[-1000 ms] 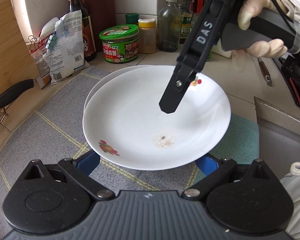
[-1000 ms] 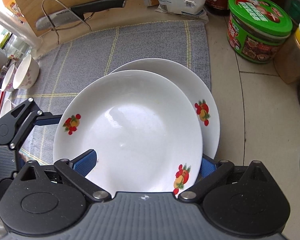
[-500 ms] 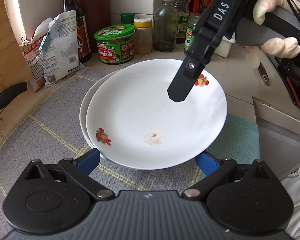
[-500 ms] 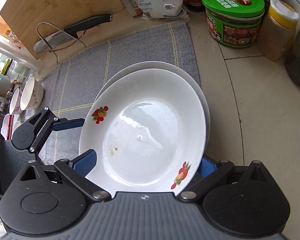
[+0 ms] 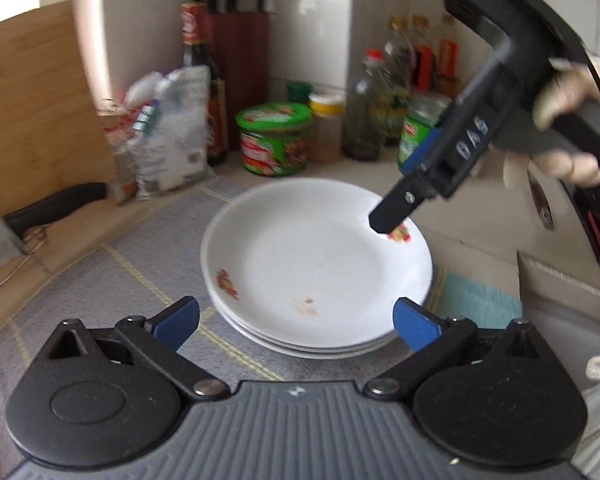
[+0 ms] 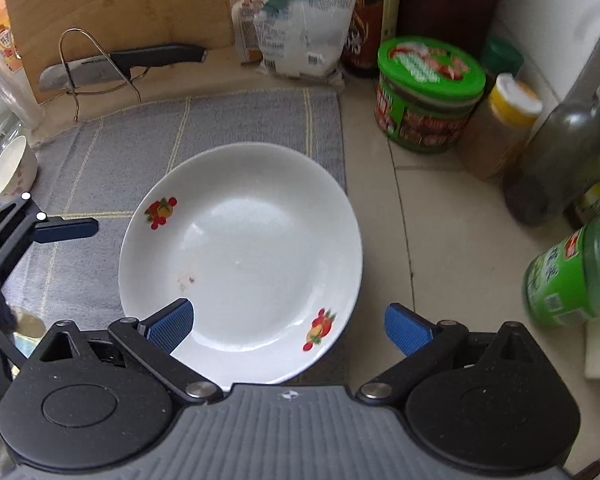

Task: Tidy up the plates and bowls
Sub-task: 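Lower the fruit-pattern plate onto the stack and open the right tool, then withdraw the right tool from the stack toward the bowls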

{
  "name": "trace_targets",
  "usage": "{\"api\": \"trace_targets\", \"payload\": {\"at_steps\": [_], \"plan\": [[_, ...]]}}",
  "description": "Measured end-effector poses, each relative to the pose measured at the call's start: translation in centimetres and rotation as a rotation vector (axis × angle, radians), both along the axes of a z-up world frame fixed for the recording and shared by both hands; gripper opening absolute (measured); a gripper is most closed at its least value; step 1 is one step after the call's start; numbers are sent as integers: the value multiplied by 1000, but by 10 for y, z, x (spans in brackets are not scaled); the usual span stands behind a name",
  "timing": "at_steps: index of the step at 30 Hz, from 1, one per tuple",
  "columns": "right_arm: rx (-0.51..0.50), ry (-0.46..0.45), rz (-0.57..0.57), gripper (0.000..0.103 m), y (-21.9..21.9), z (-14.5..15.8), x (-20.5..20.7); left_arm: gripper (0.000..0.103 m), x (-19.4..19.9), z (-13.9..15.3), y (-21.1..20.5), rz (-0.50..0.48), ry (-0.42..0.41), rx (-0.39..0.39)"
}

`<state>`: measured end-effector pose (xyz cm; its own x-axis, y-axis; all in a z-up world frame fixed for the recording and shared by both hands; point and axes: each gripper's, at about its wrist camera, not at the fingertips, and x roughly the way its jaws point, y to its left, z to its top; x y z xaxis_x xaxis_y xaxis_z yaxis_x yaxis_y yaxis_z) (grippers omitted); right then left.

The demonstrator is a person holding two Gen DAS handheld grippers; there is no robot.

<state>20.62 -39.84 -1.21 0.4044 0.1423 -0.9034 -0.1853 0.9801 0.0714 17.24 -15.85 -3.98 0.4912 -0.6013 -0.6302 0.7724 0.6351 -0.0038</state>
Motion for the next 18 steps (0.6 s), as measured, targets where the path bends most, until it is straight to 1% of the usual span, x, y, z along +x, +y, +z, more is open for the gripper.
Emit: {"api": "trace_targets", "payload": {"at_steps": [2, 5, 7, 14, 18], "plan": [[-14, -70, 22, 103, 8, 3, -6, 102, -3, 4, 8, 71, -28, -7], [39, -144, 42, 103, 16, 5, -9, 102, -10, 9, 18, 181, -65, -10], [47, -183, 52, 103, 23, 5, -6, 102, -15, 11, 27, 254, -76, -19], [62, -254, 139, 103, 55, -1, -2, 102, -35, 11, 59, 483, -53, 4], [82, -281, 181, 103, 77, -1, -6, 102, -49, 8, 83, 562, -41, 18]]}}
